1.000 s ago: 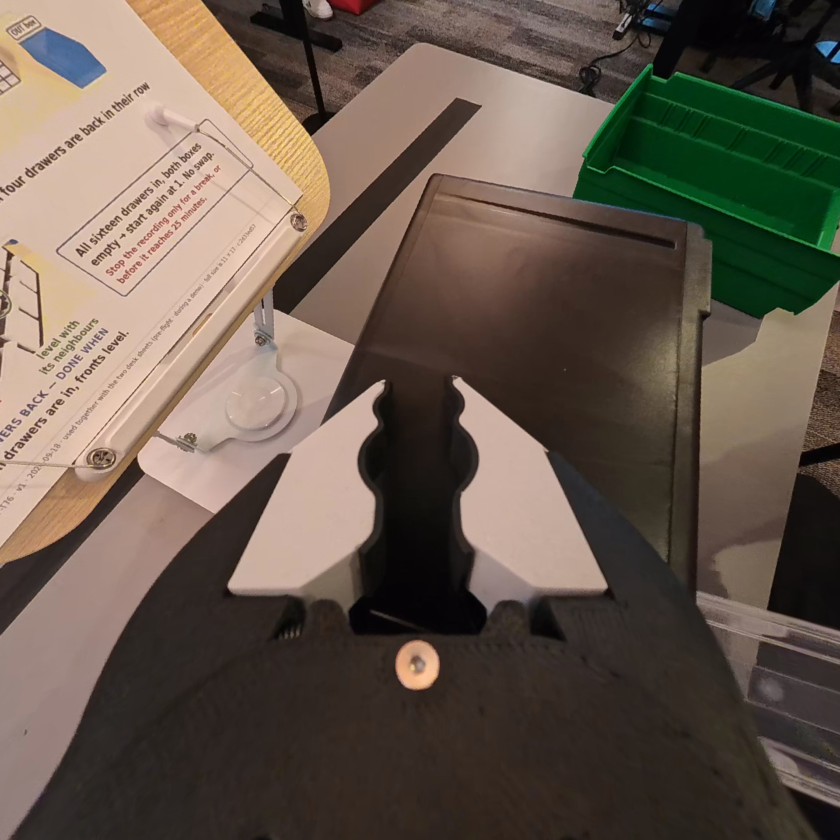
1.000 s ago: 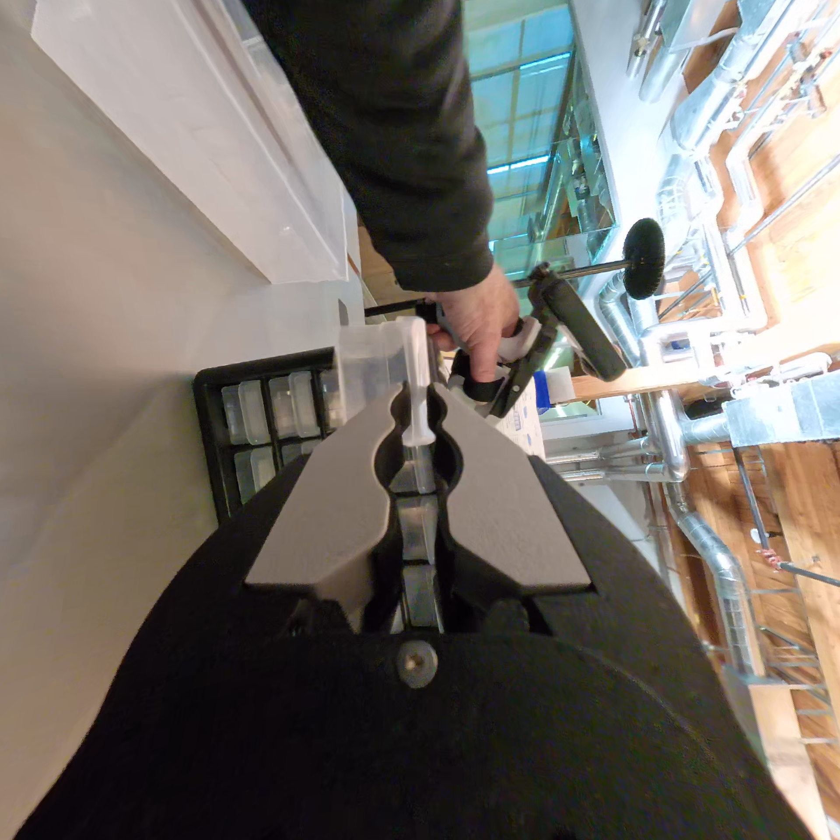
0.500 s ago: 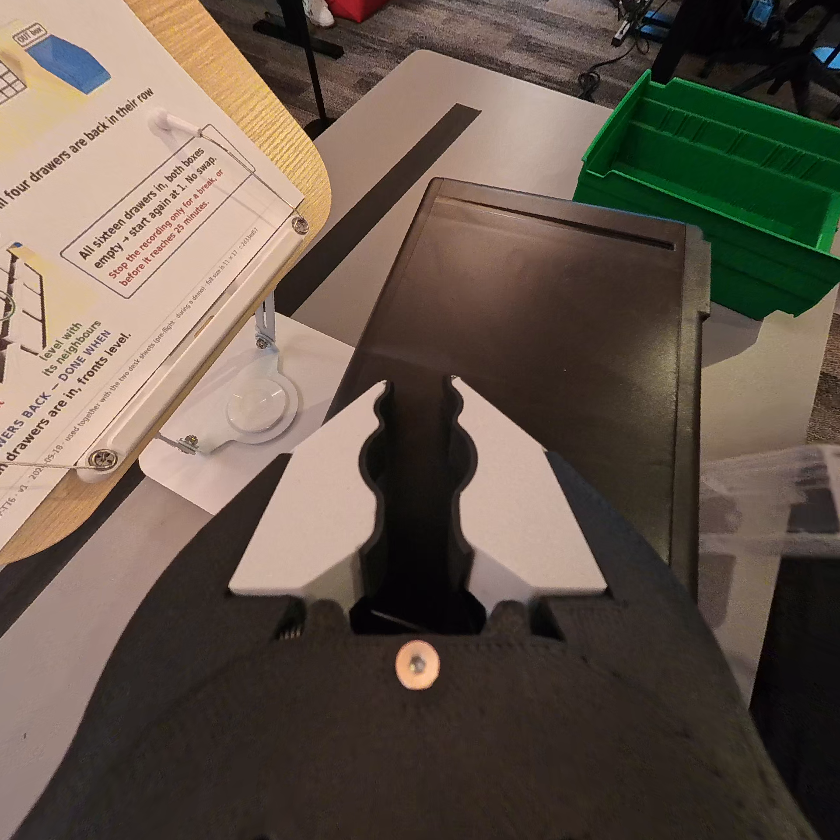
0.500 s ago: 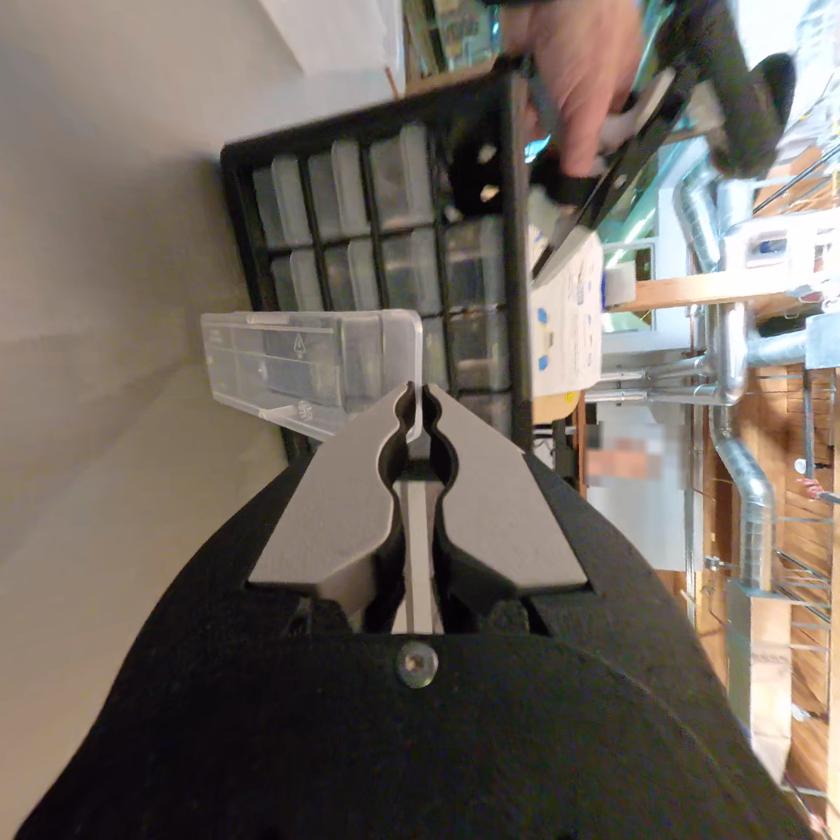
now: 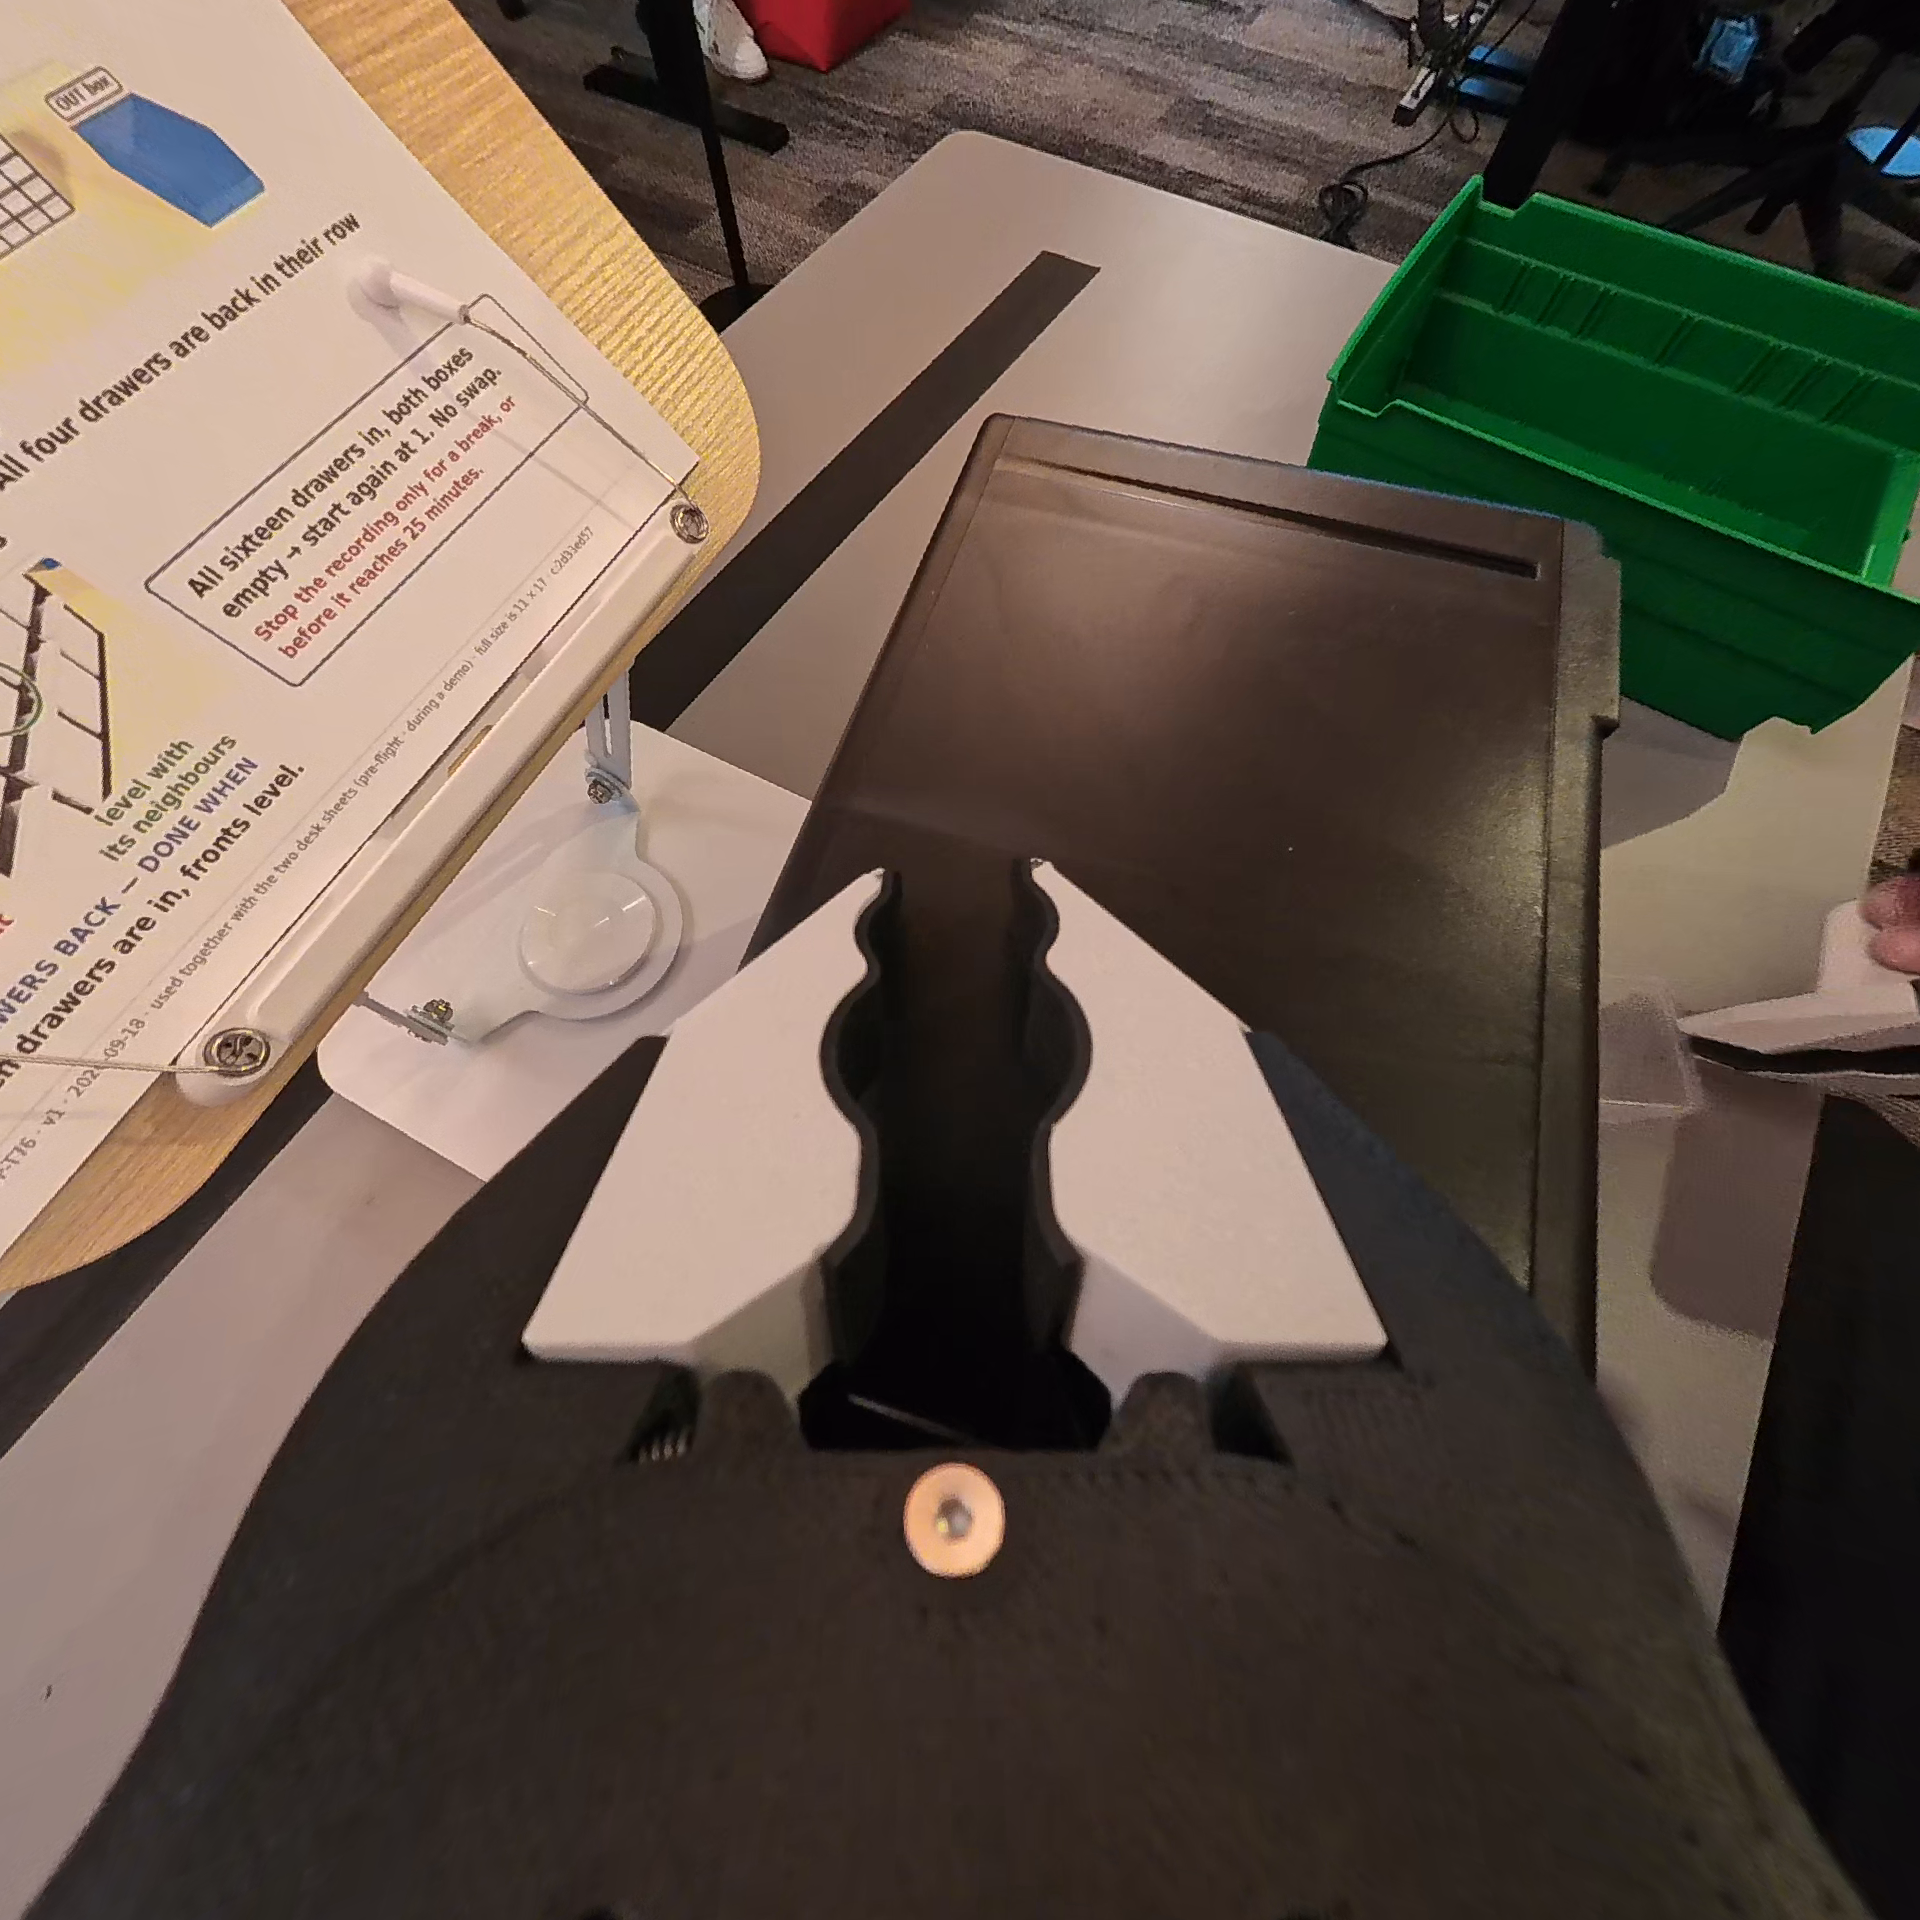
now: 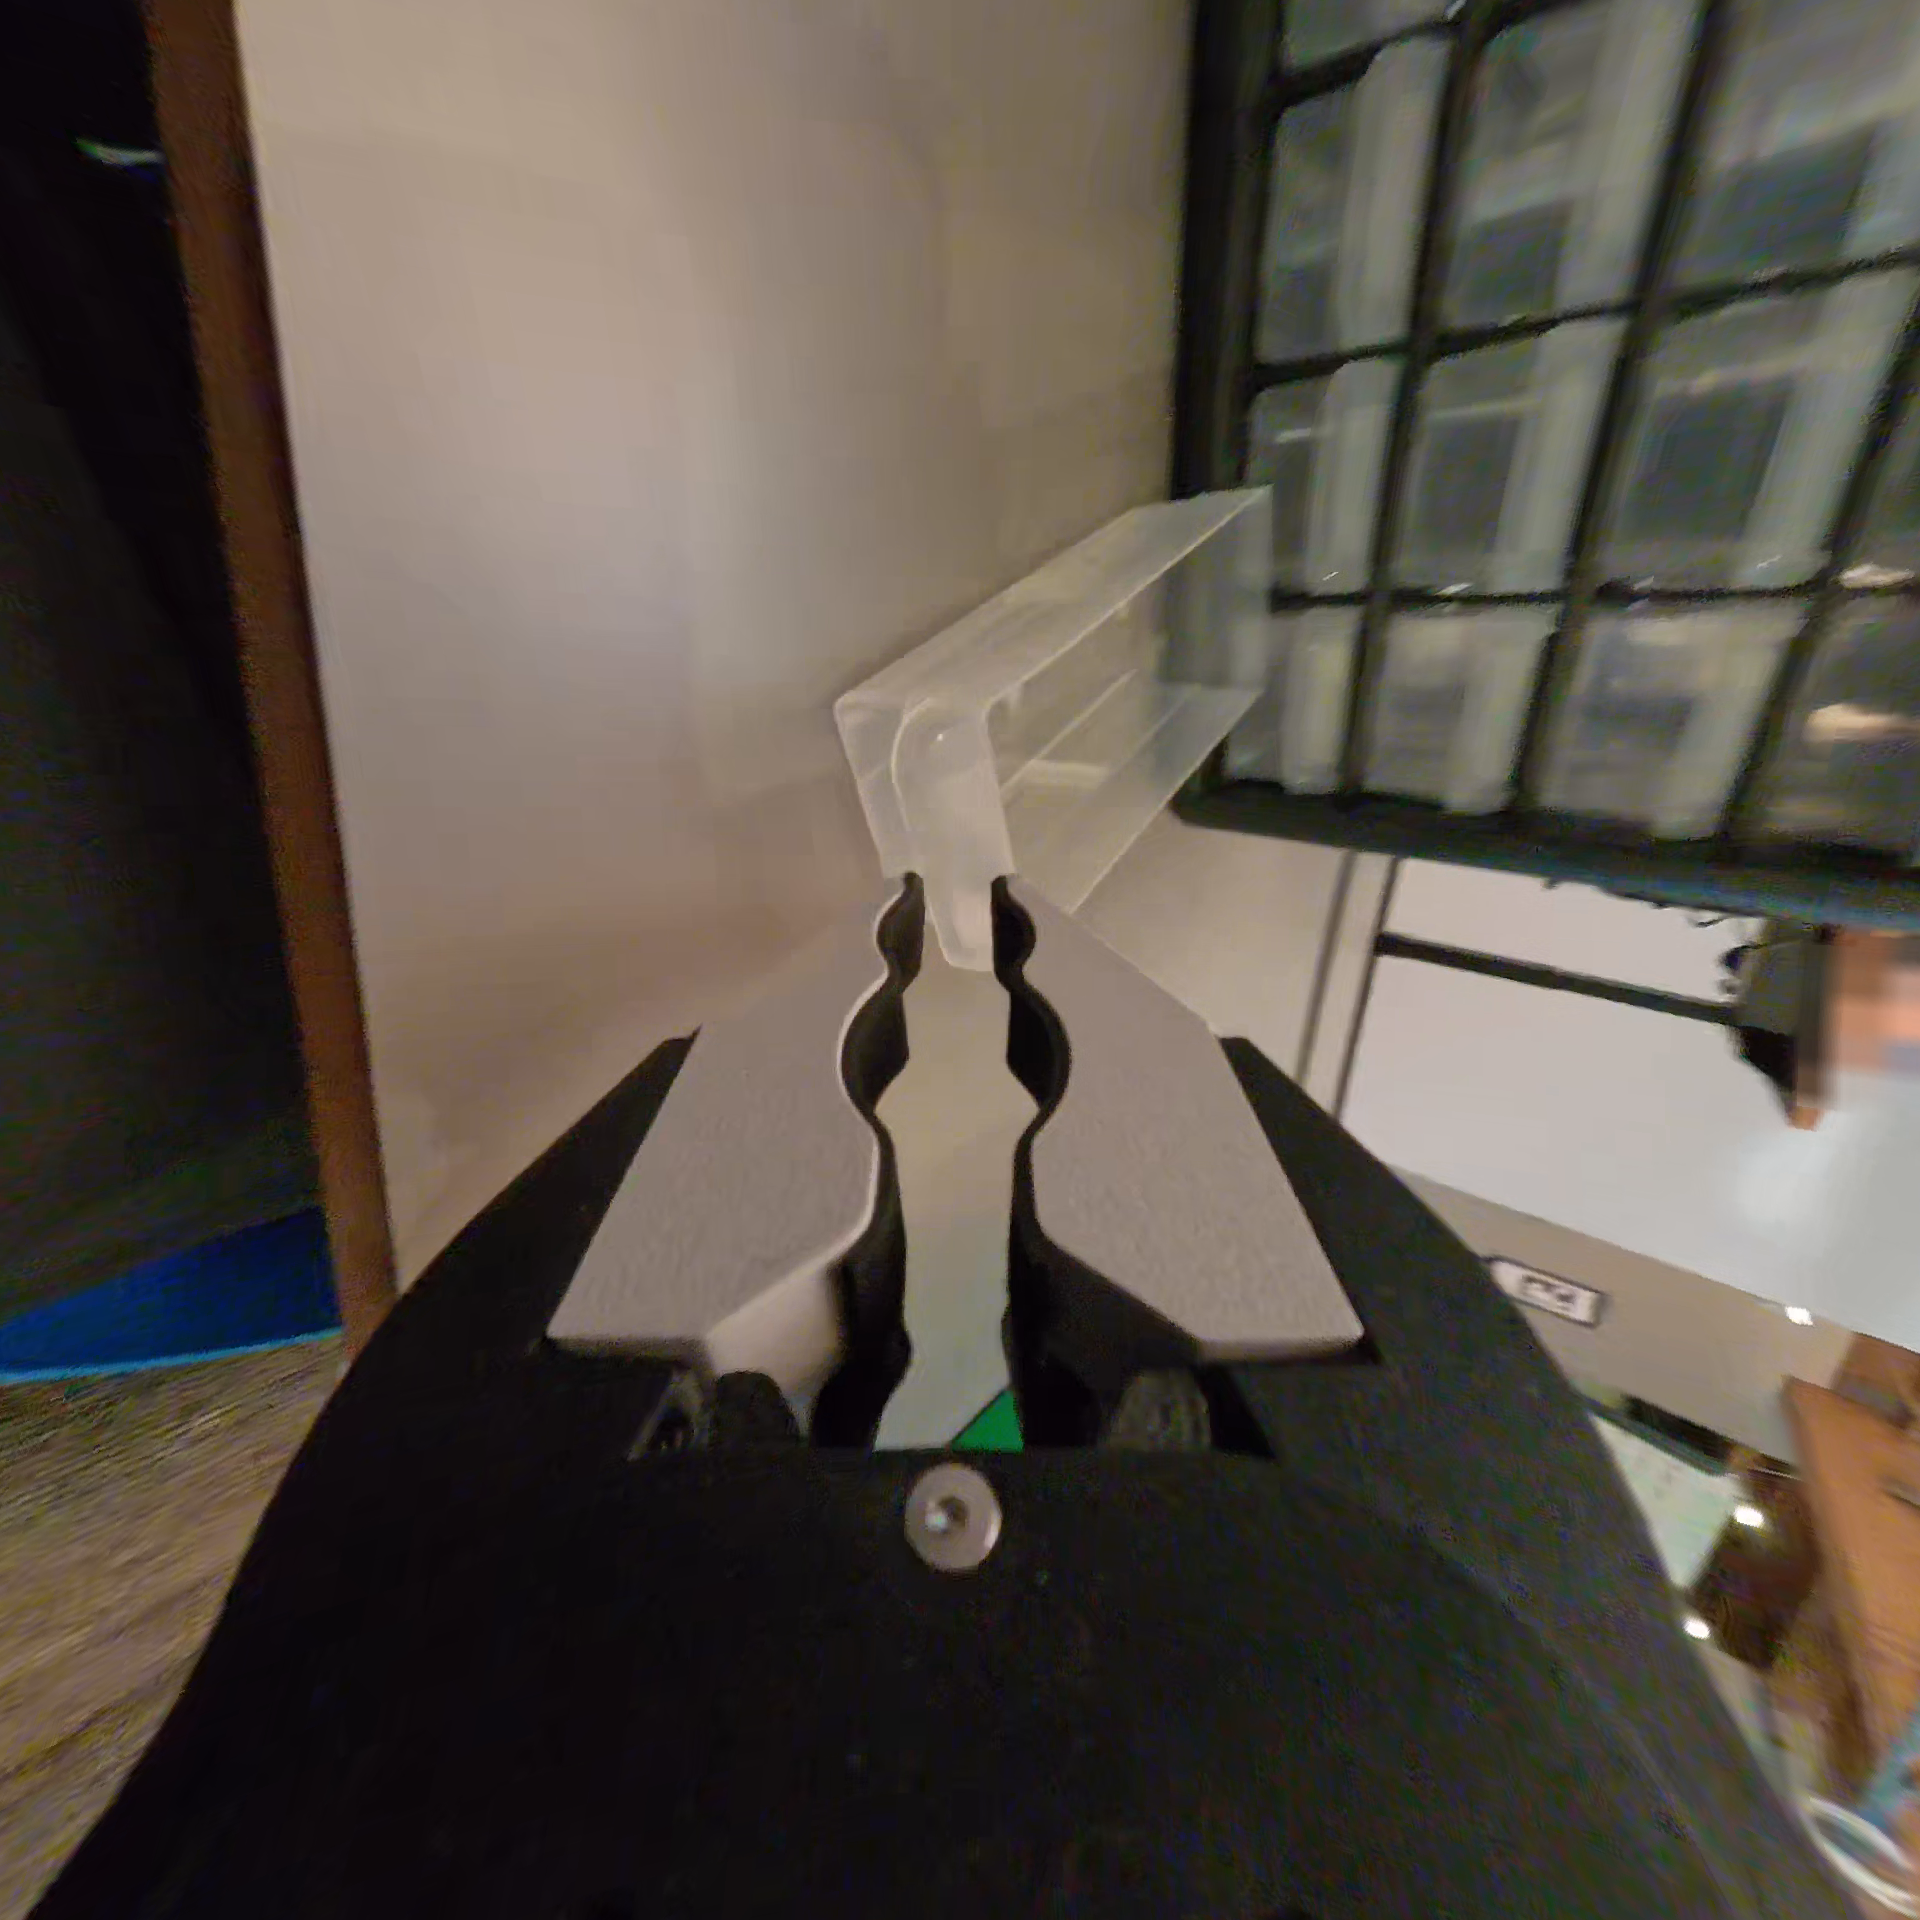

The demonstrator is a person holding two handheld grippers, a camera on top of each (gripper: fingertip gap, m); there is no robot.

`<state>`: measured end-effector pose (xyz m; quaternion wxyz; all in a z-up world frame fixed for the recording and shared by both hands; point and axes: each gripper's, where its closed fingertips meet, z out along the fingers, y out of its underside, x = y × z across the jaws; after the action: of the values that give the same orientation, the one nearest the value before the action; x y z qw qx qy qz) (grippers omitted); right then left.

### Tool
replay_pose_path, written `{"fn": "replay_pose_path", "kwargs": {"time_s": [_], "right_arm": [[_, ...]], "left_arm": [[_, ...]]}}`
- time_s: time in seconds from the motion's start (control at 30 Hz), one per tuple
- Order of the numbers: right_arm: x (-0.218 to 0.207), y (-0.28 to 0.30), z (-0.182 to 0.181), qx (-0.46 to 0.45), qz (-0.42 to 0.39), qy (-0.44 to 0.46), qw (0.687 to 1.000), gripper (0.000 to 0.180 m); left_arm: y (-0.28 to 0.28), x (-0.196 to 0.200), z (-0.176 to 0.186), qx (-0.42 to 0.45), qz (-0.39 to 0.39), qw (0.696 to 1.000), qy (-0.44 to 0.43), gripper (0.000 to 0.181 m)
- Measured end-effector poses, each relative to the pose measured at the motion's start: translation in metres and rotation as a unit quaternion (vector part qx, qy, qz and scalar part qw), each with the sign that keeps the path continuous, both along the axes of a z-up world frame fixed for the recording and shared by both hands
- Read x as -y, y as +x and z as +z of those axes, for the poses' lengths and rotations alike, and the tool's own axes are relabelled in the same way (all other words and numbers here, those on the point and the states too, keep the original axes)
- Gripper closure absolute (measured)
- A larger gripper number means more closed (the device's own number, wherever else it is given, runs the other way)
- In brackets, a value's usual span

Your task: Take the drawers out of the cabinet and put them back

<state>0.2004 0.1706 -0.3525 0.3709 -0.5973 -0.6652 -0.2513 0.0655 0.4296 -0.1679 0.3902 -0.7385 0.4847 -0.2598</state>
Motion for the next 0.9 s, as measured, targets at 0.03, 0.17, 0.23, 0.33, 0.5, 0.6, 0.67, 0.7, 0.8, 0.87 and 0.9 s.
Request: {"fn": "replay_pose_path", "kwargs": {"time_s": [0.03,0.17,0.23,0.33,0.5,0.6,0.67,0.7,0.8,0.87,0.9], "right_arm": [[0.002,0.004,-0.005,-0.001,-0.009,-0.019,1.0,0.162],[0.009,0.011,-0.009,-0.022,-0.04,-0.089,0.995,0.135],[0.009,-0.005,0.012,-0.065,-0.029,-0.086,0.994,0.132],[-0.003,-0.032,0.046,-0.072,0.001,-0.02,0.997,0.138],[-0.033,-0.053,0.055,-0.162,-0.077,-0.074,0.981,0.103],[-0.047,-0.049,0.036,-0.261,-0.212,-0.222,0.915,0.061],[-0.054,-0.044,0.022,-0.289,-0.275,-0.285,0.872,0.06],[-0.06,-0.04,0.015,-0.288,-0.294,-0.293,0.863,0.06],[-0.062,-0.033,-0.017,-0.257,-0.336,-0.353,0.835,0.076],[-0.06,-0.028,-0.033,-0.227,-0.347,-0.375,0.829,0.098],[-0.058,-0.03,-0.035,-0.229,-0.346,-0.388,0.823,0.103]], "left_arm": [[0.0,0.0,0.0,0.0,0.0,1.0,0.0,0.16],[0.0,0.0,0.0,0.001,0.0,1.0,0.0,0.16],[0.0,0.0,0.0,0.0,0.0,1.0,0.0,0.16],[0.0,0.0,0.0,0.002,0.0,1.0,0.0,0.16],[0.0,0.0,0.001,0.004,0.002,1.0,0.001,0.16],[0.0,0.0,0.001,0.003,0.001,1.0,0.001,0.16],[0.0,0.0,0.001,0.004,0.001,1.0,0.001,0.16],[0.0,0.0,0.001,0.004,0.0,1.0,0.002,0.16],[0.0,0.0,0.001,0.006,0.0,1.0,0.003,0.16],[0.0,0.0,0.001,0.006,-0.001,1.0,0.003,0.16],[0.0,0.001,0.001,0.007,-0.002,1.0,0.003,0.161]]}}
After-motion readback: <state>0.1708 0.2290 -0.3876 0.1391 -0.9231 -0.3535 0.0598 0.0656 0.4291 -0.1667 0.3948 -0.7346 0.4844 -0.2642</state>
